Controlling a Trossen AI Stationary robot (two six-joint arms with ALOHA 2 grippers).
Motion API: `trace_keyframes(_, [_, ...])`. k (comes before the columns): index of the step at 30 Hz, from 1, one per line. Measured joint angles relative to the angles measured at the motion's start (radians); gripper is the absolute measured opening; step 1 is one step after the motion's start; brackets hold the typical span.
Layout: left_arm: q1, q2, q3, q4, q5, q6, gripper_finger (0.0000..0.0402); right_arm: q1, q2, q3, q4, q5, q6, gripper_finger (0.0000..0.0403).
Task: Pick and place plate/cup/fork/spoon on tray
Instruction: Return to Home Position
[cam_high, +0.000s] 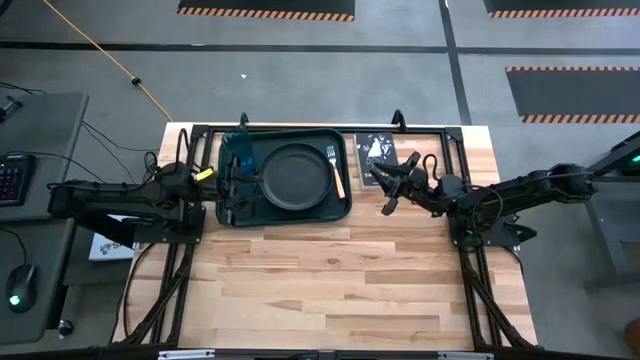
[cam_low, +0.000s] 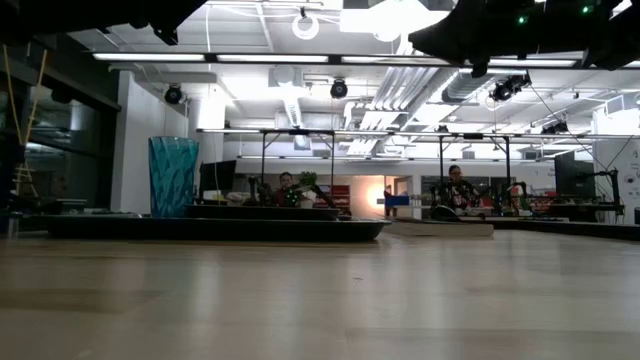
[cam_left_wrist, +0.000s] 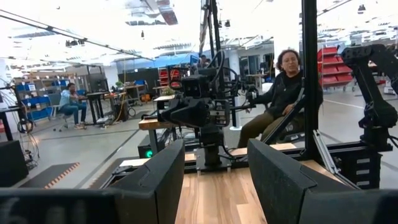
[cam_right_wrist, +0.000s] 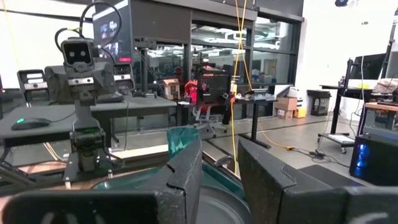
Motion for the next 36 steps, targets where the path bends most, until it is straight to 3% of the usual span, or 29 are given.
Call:
trace_keyframes(17, [0.000,0.000,0.000,0.000,0.000,0.000,0.0165,0.000,-0.002,0.000,-0.056,-0.037,0.034,0.0097])
trace_keyframes(23, [0.000,-0.014,-0.001,-0.042,0.000,-0.024,0.0165,0.000,-0.060,0.000,-0.146,-0.039,0.049,0.0097])
trace_keyframes(32, [0.000,-0.196,-0.006,-0.331,-0.023,-0.057,0.0165,0.000,-0.238,0.000,-0.376,-0.087,0.133,0.0097])
trace_keyframes(36, [0.000,-0.292,-0.095,-0.318,-0.025,-0.126,0.0165,0.000,-0.288,0.000,-0.412,-0.087,0.135,0.0097])
